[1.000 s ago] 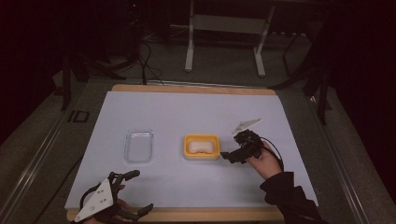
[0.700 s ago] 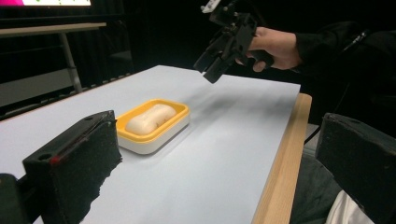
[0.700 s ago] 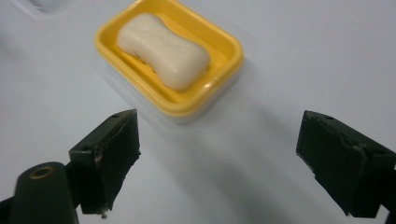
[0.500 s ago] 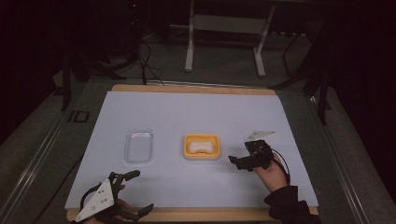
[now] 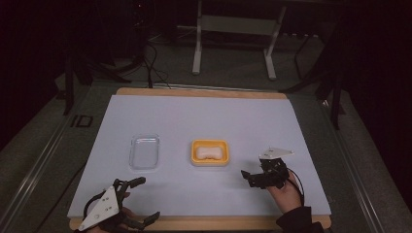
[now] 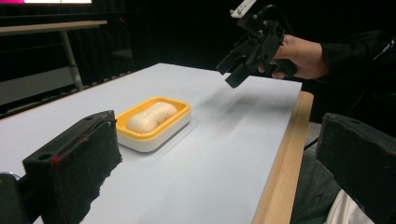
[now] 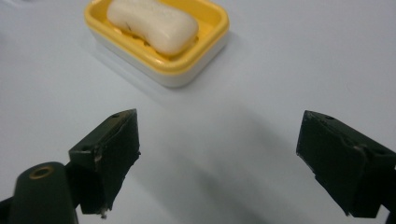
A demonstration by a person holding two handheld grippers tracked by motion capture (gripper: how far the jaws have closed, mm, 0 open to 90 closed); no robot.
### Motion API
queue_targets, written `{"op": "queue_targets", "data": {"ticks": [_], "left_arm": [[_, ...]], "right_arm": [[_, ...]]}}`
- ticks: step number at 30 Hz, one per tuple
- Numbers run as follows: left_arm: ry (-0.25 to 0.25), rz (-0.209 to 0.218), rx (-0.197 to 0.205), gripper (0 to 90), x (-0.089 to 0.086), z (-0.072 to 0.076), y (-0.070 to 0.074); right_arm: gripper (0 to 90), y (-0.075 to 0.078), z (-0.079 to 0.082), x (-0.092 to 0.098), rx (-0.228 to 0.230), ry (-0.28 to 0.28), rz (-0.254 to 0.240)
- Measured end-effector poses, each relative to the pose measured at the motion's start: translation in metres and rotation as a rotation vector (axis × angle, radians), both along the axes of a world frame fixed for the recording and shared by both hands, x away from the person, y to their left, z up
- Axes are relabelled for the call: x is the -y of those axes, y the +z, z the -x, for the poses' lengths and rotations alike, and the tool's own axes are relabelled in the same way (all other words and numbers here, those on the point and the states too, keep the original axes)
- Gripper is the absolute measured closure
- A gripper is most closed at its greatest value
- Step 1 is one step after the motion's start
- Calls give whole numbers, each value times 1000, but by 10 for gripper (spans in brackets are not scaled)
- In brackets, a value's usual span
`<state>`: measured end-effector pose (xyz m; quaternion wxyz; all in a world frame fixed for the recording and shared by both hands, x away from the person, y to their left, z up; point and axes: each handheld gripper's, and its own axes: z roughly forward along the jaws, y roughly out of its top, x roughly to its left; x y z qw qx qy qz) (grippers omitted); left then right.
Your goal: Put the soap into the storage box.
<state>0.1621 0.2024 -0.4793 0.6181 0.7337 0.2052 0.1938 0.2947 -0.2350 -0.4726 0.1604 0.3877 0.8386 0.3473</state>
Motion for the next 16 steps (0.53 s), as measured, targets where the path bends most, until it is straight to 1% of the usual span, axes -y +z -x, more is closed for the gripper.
{"op": "queue_targets", "data": {"ticks": [3, 4, 8, 11, 12, 14, 16], "left_arm": [[4, -4, 0, 0, 0, 0, 0], [6, -5, -1, 1, 0, 0, 0], [5, -4, -3, 1, 0, 0, 0], [3, -6, -2, 1, 0, 0, 0], [3, -8, -3, 1, 0, 0, 0], [2, -13, -5, 0, 0, 0, 0], [2, -8, -5, 1, 0, 0, 0]], "right_arm": [[129, -2, 4, 2, 11, -10, 11], [130, -2, 6, 3, 19, -15, 5], [130, -3, 7, 7, 14, -21, -12], [131, -4, 7, 7, 19, -23, -17], [131, -4, 7, 7, 29, -28, -20], [131, -4, 7, 7, 31, -23, -26], [131, -4, 7, 8, 44, -27, -29]]}}
